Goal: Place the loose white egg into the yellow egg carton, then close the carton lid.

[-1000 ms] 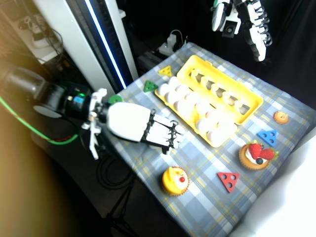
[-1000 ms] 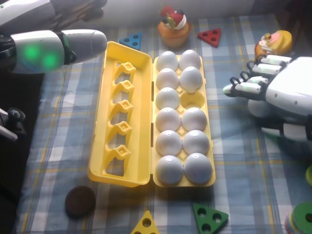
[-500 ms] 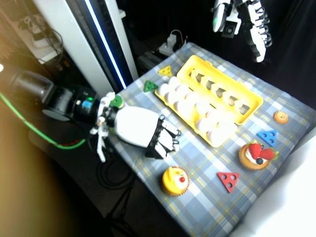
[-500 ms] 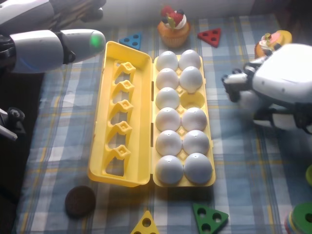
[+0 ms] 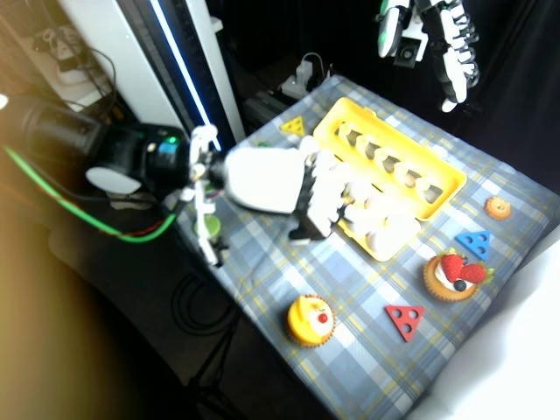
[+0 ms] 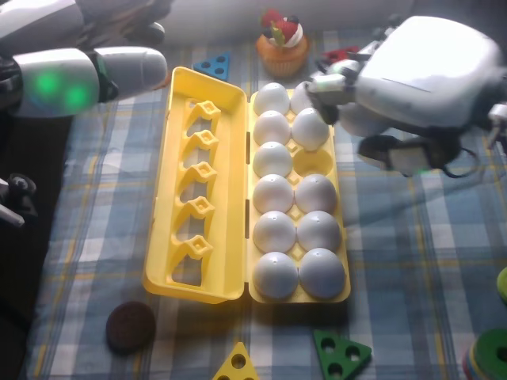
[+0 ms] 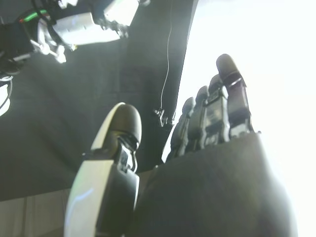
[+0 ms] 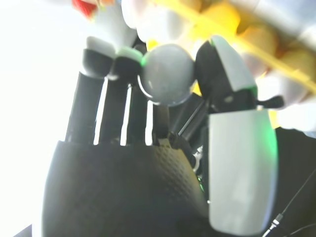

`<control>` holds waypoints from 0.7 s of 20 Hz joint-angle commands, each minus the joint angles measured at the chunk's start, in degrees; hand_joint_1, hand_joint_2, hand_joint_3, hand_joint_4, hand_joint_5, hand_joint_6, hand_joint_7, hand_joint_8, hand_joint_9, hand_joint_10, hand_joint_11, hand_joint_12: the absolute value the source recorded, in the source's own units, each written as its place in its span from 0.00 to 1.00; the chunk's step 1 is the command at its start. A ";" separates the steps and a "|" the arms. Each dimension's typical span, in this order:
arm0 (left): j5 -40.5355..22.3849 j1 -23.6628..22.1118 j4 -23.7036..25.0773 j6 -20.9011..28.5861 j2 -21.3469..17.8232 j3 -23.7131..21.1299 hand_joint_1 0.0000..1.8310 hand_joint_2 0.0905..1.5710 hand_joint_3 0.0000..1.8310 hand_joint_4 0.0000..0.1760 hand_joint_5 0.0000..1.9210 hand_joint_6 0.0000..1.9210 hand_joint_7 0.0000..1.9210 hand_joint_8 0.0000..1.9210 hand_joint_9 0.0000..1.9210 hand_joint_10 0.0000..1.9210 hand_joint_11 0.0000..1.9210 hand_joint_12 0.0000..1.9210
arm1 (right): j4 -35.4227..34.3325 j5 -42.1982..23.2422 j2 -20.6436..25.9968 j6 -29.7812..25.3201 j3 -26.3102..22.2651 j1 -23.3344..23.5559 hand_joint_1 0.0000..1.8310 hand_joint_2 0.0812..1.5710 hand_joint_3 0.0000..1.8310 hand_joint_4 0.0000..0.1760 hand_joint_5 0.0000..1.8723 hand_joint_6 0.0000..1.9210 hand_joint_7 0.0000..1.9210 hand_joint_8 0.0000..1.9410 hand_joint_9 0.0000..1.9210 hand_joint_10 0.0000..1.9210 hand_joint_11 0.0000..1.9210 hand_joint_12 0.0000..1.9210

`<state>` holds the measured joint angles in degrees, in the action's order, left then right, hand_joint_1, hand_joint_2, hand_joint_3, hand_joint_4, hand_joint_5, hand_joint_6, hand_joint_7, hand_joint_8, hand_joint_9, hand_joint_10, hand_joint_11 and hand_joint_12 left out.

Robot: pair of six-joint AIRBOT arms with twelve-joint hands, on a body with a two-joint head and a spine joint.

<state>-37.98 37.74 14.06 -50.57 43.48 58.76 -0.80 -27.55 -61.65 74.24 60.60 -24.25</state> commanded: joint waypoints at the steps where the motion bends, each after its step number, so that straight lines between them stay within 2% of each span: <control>1: -6.14 -0.52 -1.55 0.34 0.38 0.15 0.27 0.91 0.00 0.00 0.08 0.01 0.05 0.00 0.07 0.01 0.00 0.43 | 1.34 -5.76 -0.54 0.13 0.13 1.17 0.73 0.81 0.06 0.00 0.22 0.63 0.31 0.88 0.32 0.95 0.34 1.00; 2: -6.06 -0.53 -1.55 0.34 0.42 0.17 0.27 0.91 0.00 0.00 0.09 0.00 0.05 0.00 0.07 0.01 0.00 0.43 | 2.03 -5.39 -1.37 0.13 0.33 1.68 0.65 0.81 0.01 0.00 0.38 0.64 0.29 0.88 0.21 0.90 0.25 1.00; 3: -6.03 -0.54 -1.55 0.33 0.47 0.20 0.25 0.91 0.00 0.00 0.09 0.00 0.05 0.00 0.07 0.01 0.00 0.45 | 2.34 -5.04 -1.97 0.13 0.48 1.91 0.64 0.81 0.00 0.00 0.39 0.63 0.32 0.87 0.24 0.89 0.28 1.00; 4: -6.02 -0.55 -1.55 0.33 0.54 0.26 0.24 0.91 0.00 0.00 0.09 0.00 0.05 0.00 0.08 0.00 0.00 0.45 | 2.56 -4.80 -2.53 0.13 0.67 2.00 0.63 0.81 0.00 0.00 0.34 0.69 0.37 0.82 0.31 0.80 0.30 1.00; 5: -6.00 -0.56 -1.55 0.33 0.58 0.30 0.24 0.91 0.00 0.00 0.09 0.00 0.05 0.00 0.08 0.00 0.00 0.45 | 2.59 -4.71 -2.72 0.13 0.71 2.00 0.63 0.81 0.00 0.00 0.34 0.69 0.37 0.82 0.31 0.80 0.30 1.00; 6: -5.98 -0.57 -1.55 0.33 0.64 0.34 0.25 0.91 0.00 0.00 0.09 0.00 0.05 0.00 0.07 0.00 0.00 0.46 | 2.72 -4.39 -3.08 0.13 0.86 2.00 0.65 0.77 0.00 0.00 0.23 0.34 0.28 0.43 0.30 0.51 0.25 0.86; 7: -5.99 -0.57 -1.55 0.33 0.66 0.36 0.26 0.91 0.00 0.00 0.09 0.00 0.06 0.00 0.08 0.00 0.00 0.48 | 2.72 -4.31 -3.16 0.11 0.90 2.00 0.61 0.76 0.00 0.00 0.20 0.23 0.27 0.23 0.30 0.46 0.24 0.83; 8: -5.99 -0.57 -1.55 0.33 0.66 0.36 0.26 0.91 0.00 0.00 0.09 0.00 0.06 0.00 0.08 0.00 0.00 0.48 | 2.72 -4.24 -3.18 0.02 0.92 2.00 0.61 0.76 0.00 0.00 0.20 0.23 0.27 0.23 0.30 0.46 0.24 0.83; 9: -5.99 -0.59 -1.56 0.33 0.66 0.36 0.27 0.91 0.00 0.00 0.09 0.00 0.07 0.00 0.09 0.01 0.00 0.54 | 2.72 -4.07 -3.18 -0.19 0.95 2.00 0.57 0.75 0.00 0.04 0.16 0.13 0.25 0.12 0.23 0.47 0.17 0.89; 10: -5.99 -0.59 -1.58 0.33 0.67 0.36 0.27 0.91 0.00 0.00 0.08 0.00 0.07 0.00 0.08 0.00 0.00 0.51 | 2.73 -4.01 -3.18 -0.28 0.95 2.00 0.53 0.76 0.00 0.18 0.11 0.03 0.22 0.02 0.15 0.37 0.04 0.89; 11: -5.99 -0.58 -1.60 0.33 0.68 0.36 0.27 0.91 0.00 0.00 0.08 0.00 0.07 0.00 0.08 0.00 0.00 0.51 | 2.73 -4.00 -3.17 -0.43 0.95 2.00 0.53 0.76 0.00 0.18 0.11 0.03 0.22 0.02 0.15 0.37 0.04 0.89; 12: -6.00 -0.57 -1.65 0.34 0.68 0.36 0.27 0.91 0.00 0.00 0.08 0.00 0.07 0.00 0.09 0.00 0.00 0.54 | 2.73 -3.99 -3.17 -0.98 0.95 2.00 0.47 0.77 0.00 0.11 0.07 0.00 0.15 0.00 0.13 0.22 0.00 0.82; 13: -6.05 -0.55 -1.71 0.34 0.68 0.35 0.27 0.91 0.00 0.00 0.07 0.00 0.06 0.00 0.08 0.00 0.00 0.53 | 2.73 -4.00 -3.17 -1.40 0.95 2.00 0.39 0.79 0.00 0.07 0.01 0.00 0.06 0.00 0.13 0.14 0.00 0.79; 14: -6.21 -0.48 -1.86 0.34 0.67 0.33 0.27 0.91 0.00 0.00 0.07 0.00 0.06 0.00 0.08 0.00 0.00 0.53 | 2.73 -4.15 -3.17 -1.99 0.86 2.00 0.39 0.79 0.00 0.07 0.01 0.00 0.06 0.00 0.13 0.14 0.00 0.79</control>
<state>-37.67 37.74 14.11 -50.57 44.12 58.81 1.74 -24.82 -65.06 72.36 61.58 -23.05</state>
